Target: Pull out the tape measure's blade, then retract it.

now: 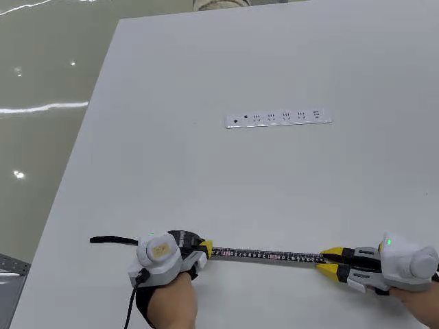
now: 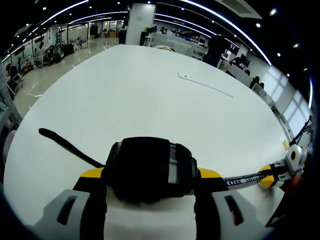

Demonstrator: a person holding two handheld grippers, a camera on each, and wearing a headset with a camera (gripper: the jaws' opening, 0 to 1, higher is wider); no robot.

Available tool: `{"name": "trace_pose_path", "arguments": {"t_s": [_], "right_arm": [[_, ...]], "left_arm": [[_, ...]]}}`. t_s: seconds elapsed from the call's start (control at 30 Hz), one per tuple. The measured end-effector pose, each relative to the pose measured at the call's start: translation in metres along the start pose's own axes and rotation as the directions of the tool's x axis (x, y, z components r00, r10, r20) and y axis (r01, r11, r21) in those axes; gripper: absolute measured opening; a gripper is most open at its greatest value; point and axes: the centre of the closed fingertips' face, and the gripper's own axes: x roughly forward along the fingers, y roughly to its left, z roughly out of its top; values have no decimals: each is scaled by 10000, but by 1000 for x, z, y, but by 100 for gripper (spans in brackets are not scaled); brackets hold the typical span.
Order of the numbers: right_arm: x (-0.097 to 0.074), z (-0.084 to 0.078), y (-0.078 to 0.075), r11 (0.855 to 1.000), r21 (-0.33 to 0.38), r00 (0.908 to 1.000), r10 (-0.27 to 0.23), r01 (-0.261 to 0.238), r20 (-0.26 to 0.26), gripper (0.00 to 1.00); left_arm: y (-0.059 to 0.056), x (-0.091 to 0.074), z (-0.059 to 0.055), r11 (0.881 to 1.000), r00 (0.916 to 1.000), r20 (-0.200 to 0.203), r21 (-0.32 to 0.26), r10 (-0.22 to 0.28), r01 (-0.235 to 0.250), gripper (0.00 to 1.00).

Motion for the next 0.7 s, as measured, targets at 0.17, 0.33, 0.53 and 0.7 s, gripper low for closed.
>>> {"name": "trace_pose_path", "arguments": {"t_s": [0.17,0.33,0.53,0.7], "right_arm": [[-1,0,0,9993,-365,9998,-91,97,171,13],[-1,1,0,9990,-419,9997,-134,142,181,13],[-1,2,1,9993,-316,9997,-193,198,156,13],[-1,1,0,9991,-331,9995,-265,270,147,12]], "left_arm": [[0,-1,0,10000,10000,-7,62,14,-14,69],[0,-1,0,10000,10000,-15,70,30,-30,69],[0,-2,0,9999,10000,-18,105,52,-51,69],[0,-2,0,9999,10000,-15,81,78,-77,69]]}}
